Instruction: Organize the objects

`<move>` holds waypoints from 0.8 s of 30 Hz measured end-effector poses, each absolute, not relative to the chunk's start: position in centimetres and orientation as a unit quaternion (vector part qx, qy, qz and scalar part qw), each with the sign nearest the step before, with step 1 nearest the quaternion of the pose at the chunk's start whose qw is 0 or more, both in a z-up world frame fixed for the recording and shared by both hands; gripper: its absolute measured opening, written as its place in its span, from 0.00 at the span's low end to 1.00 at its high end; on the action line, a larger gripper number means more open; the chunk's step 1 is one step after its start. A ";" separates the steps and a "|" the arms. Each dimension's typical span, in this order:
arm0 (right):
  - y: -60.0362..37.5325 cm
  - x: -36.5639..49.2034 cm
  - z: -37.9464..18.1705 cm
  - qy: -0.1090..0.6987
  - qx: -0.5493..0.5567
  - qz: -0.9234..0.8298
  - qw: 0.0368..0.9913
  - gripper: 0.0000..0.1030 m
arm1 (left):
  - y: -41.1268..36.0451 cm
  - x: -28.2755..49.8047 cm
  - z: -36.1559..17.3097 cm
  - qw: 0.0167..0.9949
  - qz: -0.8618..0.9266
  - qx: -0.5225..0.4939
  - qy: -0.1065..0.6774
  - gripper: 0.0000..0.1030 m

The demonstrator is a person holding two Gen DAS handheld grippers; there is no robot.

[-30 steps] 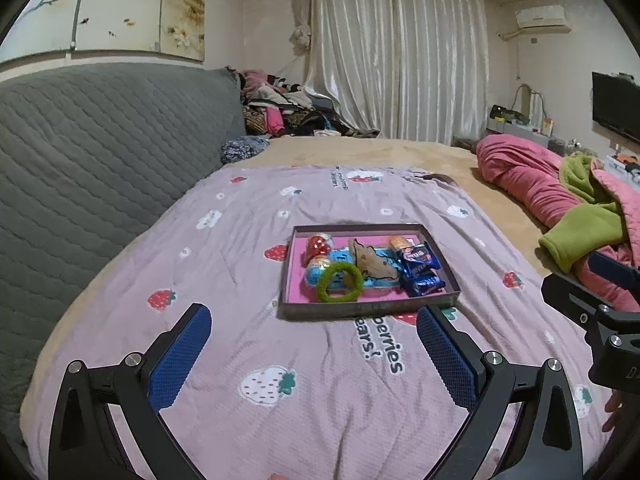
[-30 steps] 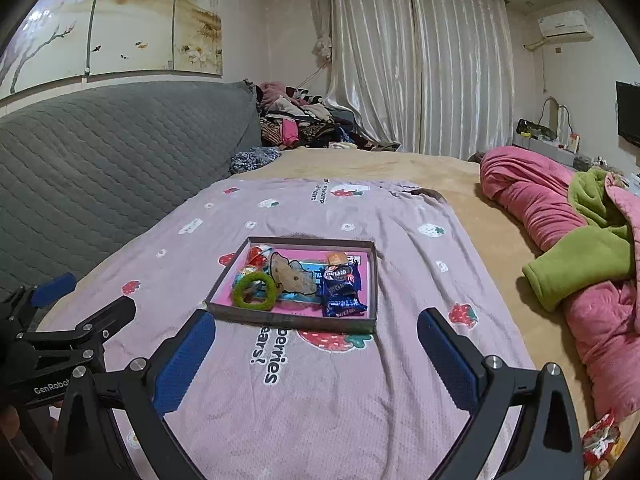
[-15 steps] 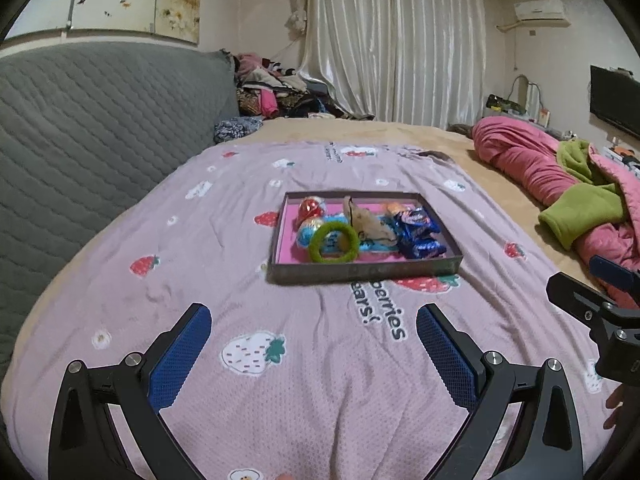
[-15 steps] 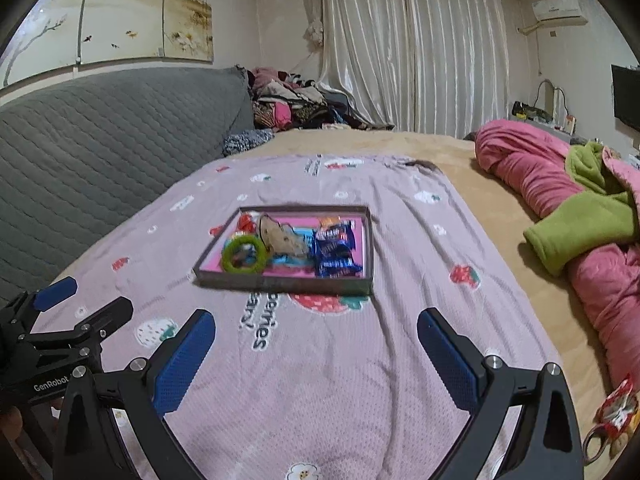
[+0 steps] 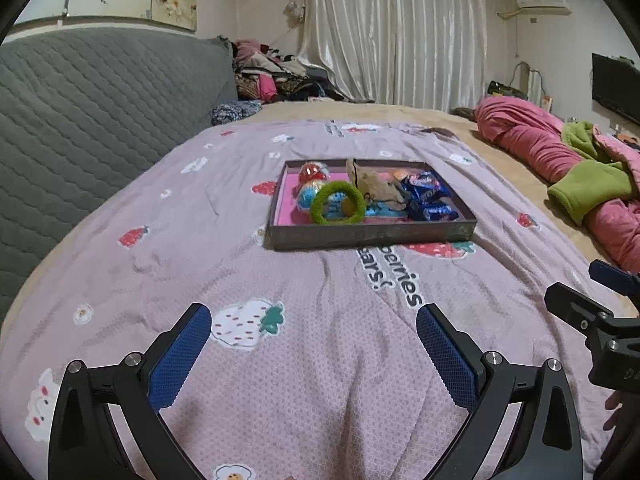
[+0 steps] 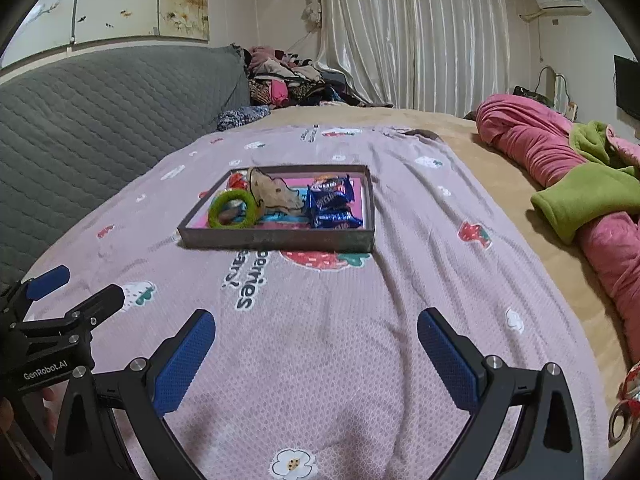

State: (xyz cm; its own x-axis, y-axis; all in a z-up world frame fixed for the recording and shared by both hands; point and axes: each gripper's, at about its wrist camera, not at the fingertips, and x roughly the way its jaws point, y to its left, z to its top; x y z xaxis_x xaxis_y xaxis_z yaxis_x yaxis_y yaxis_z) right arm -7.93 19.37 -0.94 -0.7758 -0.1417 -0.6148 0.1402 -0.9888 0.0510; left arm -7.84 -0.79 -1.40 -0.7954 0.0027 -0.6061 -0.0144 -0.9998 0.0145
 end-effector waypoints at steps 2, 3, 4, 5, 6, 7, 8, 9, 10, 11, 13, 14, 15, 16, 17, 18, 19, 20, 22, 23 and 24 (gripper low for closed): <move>19.3 -8.0 -1.3 0.002 0.329 -0.942 0.072 0.99 | -0.8 -8.0 -1.9 0.003 0.946 -0.324 0.009 0.99; 19.3 -7.9 -1.5 0.002 0.328 -0.942 0.071 0.99 | -0.8 -8.1 -2.2 0.002 0.946 -0.325 0.008 0.99; 19.3 -8.0 -1.6 0.002 0.328 -0.942 0.071 0.99 | -0.9 -8.1 -2.4 0.002 0.946 -0.325 0.007 0.99; 19.4 -8.0 -1.8 0.001 0.327 -0.942 0.071 0.99 | -0.9 -8.2 -2.7 0.002 0.945 -0.328 0.005 0.99; 19.4 -8.0 -2.0 -0.001 0.329 -0.942 0.071 0.99 | -1.0 -8.3 -3.0 0.002 0.944 -0.330 0.003 0.99; 19.5 -8.1 -2.1 -0.002 0.332 -0.941 0.071 0.99 | -1.0 -8.3 -3.2 0.003 0.943 -0.331 0.001 0.99; 19.5 -8.2 -2.3 -0.002 0.332 -0.941 0.070 0.99 | -1.0 -8.3 -3.4 0.003 0.943 -0.333 0.000 0.99; 19.5 -8.2 -2.5 -0.002 0.332 -0.941 0.069 0.99 | -1.2 -8.4 -3.6 0.004 0.943 -0.334 -0.002 0.99; 19.6 -8.2 -2.7 -0.002 0.332 -0.941 0.068 0.99 | -1.2 -8.4 -3.8 0.005 0.942 -0.335 -0.002 0.99; 19.6 -8.2 -2.8 -0.002 0.331 -0.941 0.067 0.99 | -1.2 -8.5 -4.0 0.005 0.942 -0.337 -0.002 0.99; 19.7 -8.3 -3.2 -0.002 0.335 -0.940 0.067 0.99 | -1.0 -8.6 -4.3 0.004 0.941 -0.337 0.002 0.99; 19.7 -8.4 -3.4 -0.001 0.337 -0.939 0.066 0.99 | -1.0 -8.5 -4.4 0.003 0.942 -0.335 0.003 0.99; 19.7 -8.4 -3.6 0.000 0.338 -0.939 0.064 0.99 | -0.9 -8.5 -4.5 0.002 0.942 -0.334 0.004 0.99; 19.7 -8.3 -3.7 0.002 0.337 -0.939 0.063 0.99 | -0.9 -8.6 -4.6 0.003 0.942 -0.335 0.005 0.99; 19.7 -8.3 -3.9 0.002 0.337 -0.939 0.063 0.99 | -0.9 -8.6 -4.6 0.004 0.942 -0.336 0.005 0.99; 19.7 -8.3 -4.1 0.002 0.339 -0.939 0.062 0.99 | -1.0 -8.6 -4.7 0.003 0.942 -0.336 0.006 0.99; 19.8 -8.3 -4.2 0.002 0.339 -0.939 0.062 0.99 | -1.0 -8.6 -4.8 0.001 0.942 -0.337 0.006 0.99; 19.8 -8.3 -4.3 0.001 0.340 -0.938 0.063 0.99 | -1.1 -8.6 -4.8 0.001 0.942 -0.336 0.005 0.99; 19.8 -8.3 -4.5 0.001 0.341 -0.938 0.063 0.99 | -1.2 -8.6 -4.9 -0.002 0.942 -0.336 0.004 0.99; 19.8 -8.3 -4.5 0.001 0.341 -0.938 0.063 0.99 | -1.3 -8.6 -5.0 -0.002 0.942 -0.335 0.004 0.99; 19.9 -8.3 -4.6 0.000 0.340 -0.938 0.063 0.99 | -1.3 -8.6 -5.0 -0.003 0.942 -0.336 0.006 0.99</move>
